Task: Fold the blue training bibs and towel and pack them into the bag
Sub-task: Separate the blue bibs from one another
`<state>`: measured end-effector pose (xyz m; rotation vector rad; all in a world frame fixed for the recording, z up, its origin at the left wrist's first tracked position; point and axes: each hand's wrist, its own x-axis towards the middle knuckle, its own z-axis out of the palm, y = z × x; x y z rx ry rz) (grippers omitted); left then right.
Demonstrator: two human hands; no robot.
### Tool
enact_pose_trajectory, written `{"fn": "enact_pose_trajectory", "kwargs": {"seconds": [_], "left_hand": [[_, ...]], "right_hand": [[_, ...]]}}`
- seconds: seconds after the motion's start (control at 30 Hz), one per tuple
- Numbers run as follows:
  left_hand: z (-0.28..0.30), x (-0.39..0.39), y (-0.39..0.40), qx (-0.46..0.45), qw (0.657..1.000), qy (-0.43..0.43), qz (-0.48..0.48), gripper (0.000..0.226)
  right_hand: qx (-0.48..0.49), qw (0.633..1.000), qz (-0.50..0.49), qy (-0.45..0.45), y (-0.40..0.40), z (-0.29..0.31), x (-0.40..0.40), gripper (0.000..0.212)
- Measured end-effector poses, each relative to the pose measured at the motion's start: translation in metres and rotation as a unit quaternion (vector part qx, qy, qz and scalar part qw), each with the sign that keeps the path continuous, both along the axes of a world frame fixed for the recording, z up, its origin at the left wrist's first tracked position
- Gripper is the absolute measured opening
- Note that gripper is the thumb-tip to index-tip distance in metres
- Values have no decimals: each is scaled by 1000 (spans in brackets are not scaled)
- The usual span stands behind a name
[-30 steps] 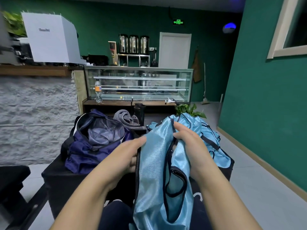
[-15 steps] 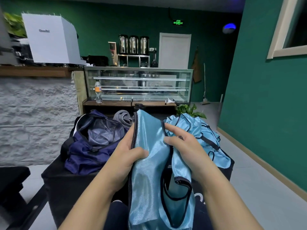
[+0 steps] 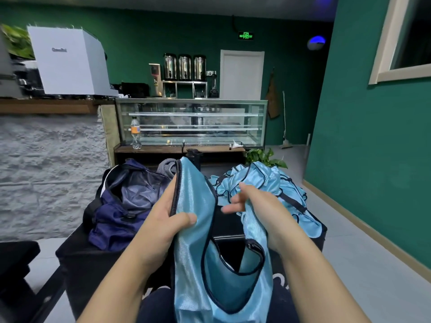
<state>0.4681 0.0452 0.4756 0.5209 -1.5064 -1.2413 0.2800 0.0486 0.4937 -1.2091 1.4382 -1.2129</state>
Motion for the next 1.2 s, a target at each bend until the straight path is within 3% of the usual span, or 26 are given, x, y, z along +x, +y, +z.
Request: {"fn": "enact_pose_trajectory", "kwargs": {"seconds": [0.13,0.33,0.37,0.53,0.7,0.87,1.03,1.2], "left_hand": [[0,-2,1,6,999,13,-47,66],[7,0,8,20,992,43,-116,63],[7,1,7,18,992,45,-118,63],[8,2,6,32,988,18,-151,65],[9,-6,1,48,995,59,-57,73],[14,-7,0,81,993,79,23,53],[16,-3,0,80,995,56,20,28],[14,-2,-1,26,996,-28,82,25]], "right_hand": [[31,994,101,-26,-2,-6,15,57],[-84,964,140,-209,2,-4,21,14],[-98,961,144,-215,4,-2,18,17],[-147,955,182,-181,16,9,11,31],[-147,948,228,-168,24,17,8,38],[-91,982,120,-113,20,14,-1,15],[-84,996,17,-27,15,10,-4,1],[-112,993,18,14,20,11,-1,15]]}}
